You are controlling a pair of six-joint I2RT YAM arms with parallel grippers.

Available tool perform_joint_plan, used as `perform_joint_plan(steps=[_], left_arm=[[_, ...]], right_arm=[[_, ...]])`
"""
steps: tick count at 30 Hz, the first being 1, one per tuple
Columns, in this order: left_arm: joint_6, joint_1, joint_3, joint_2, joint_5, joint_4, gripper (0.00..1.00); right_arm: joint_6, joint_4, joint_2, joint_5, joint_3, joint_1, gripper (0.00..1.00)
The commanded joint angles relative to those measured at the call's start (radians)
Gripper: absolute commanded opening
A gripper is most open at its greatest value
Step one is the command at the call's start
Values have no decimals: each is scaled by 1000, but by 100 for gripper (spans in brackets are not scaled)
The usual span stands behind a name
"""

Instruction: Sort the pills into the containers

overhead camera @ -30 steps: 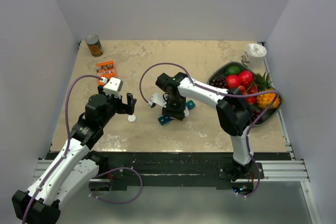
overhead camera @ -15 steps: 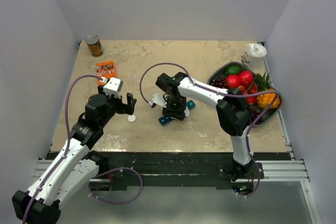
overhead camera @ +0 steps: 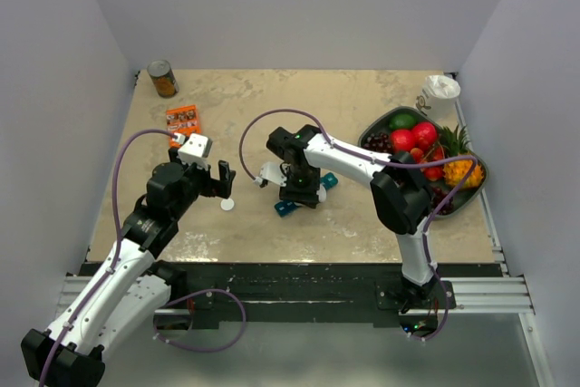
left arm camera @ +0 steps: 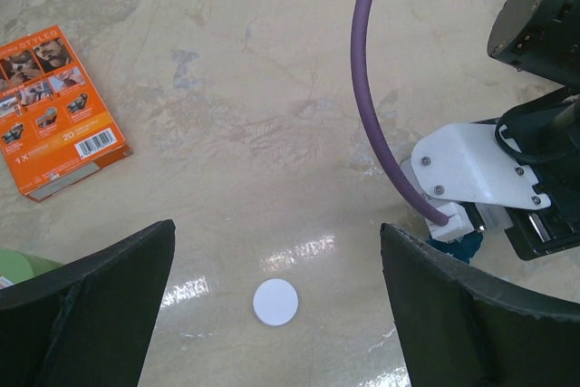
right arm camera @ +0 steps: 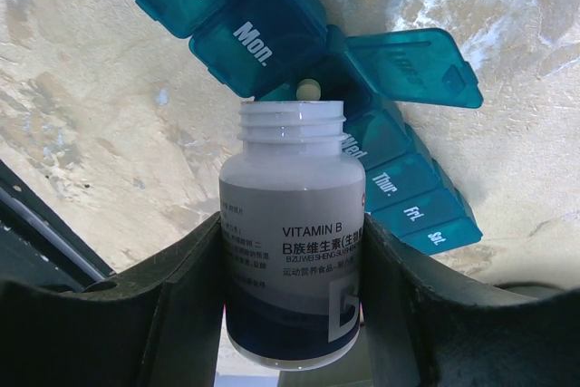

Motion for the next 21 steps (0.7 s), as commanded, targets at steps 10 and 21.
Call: perform_joint_plan(steps=[10,21], left_arm=[[15,11,26,-10,5,25,99],[13,11,26,-13,7,23,99]], right_arm=[[4,-26,9,-9,52,7,0],[21,-13,14,5,49,4,0]])
